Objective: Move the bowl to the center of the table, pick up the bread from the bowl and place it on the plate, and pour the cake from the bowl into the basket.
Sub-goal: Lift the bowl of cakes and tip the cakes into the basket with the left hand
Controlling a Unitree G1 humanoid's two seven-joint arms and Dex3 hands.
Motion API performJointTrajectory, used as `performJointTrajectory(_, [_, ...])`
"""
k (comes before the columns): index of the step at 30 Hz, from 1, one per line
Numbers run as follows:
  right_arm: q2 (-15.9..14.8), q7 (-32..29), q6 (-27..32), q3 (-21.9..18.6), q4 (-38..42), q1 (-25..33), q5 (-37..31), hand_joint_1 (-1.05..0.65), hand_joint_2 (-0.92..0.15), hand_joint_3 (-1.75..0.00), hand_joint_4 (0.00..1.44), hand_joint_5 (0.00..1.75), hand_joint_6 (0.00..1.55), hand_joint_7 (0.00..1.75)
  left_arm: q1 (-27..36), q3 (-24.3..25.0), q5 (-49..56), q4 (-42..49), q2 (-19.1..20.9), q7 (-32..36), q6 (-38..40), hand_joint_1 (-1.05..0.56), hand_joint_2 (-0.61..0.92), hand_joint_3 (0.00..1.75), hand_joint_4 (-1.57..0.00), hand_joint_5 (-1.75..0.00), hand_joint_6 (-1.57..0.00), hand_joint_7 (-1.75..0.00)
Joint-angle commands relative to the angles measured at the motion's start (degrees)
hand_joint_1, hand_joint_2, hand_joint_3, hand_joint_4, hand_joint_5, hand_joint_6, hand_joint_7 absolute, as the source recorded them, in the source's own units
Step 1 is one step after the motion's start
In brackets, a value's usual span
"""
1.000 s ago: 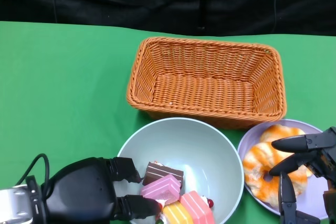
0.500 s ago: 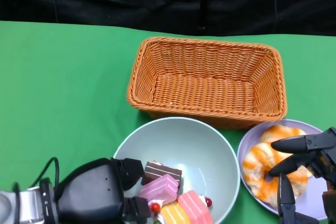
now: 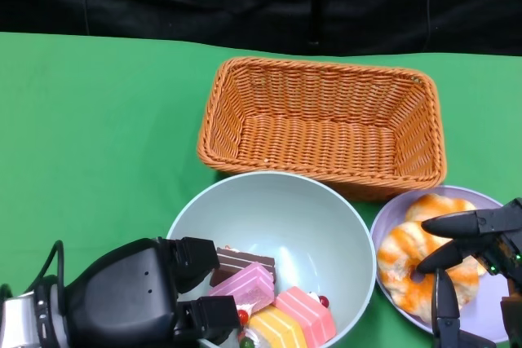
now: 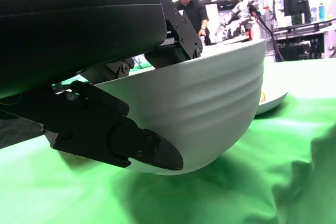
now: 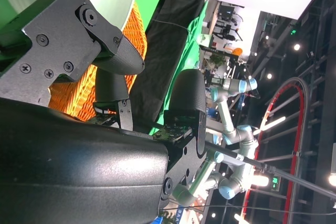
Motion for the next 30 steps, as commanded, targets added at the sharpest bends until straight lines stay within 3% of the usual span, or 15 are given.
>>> performJointTrajectory(1, [-0.2,0.0,-1.0,-0.1,0.2,0.5,0.9,0.03,-0.35,-1.45,0.55,1.53,0.4,1.3,2.2,3.5,-4.4,-4.2,2.3,-3.6,-0.4,-0.28,0.91,0.02,-0.89,-1.75,-0.75,-1.55])
performJointTrajectory(11, [-0.2,0.3,-1.0,-0.3,0.6,0.9,1.9,0.03,-0.35,-1.47,0.56,1.54,0.41,1.31,5.9,9.1,-8.6,-8.6,1.7,-9.3,-1.8,-0.3,0.91,0.02,-0.9,-1.75,-0.76,-1.55])
performJointTrajectory(15, [-1.3,3.0,0.2,1.2,1.6,1.7,5.4,0.01,-0.38,-1.49,0.79,1.66,0.66,1.45,5.7,14.1,-14.0,-12.6,-0.2,-10.4,-1.5,-0.24,0.91,0.01,-0.94,-1.75,-0.7,-1.71])
performJointTrajectory(19, [-1.1,3.6,-0.1,1.8,1.7,2.2,6.0,0.03,-0.29,-1.65,0.88,1.74,0.71,1.63,5.1,15.8,-15.2,-12.5,-1.8,-11.7,-2.8,-0.22,0.92,0.02,-0.95,-1.75,-0.7,-1.74])
performJointTrajectory(30, [-1.0,3.9,0.8,3.2,1.2,3.3,3.5,0.01,-0.23,-1.74,0.91,1.75,0.74,1.71,-3.6,16.9,-25.1,-6.2,-8.7,-23.0,-3.1,-0.19,0.89,0.24,-0.95,-1.75,-0.7,-1.75])
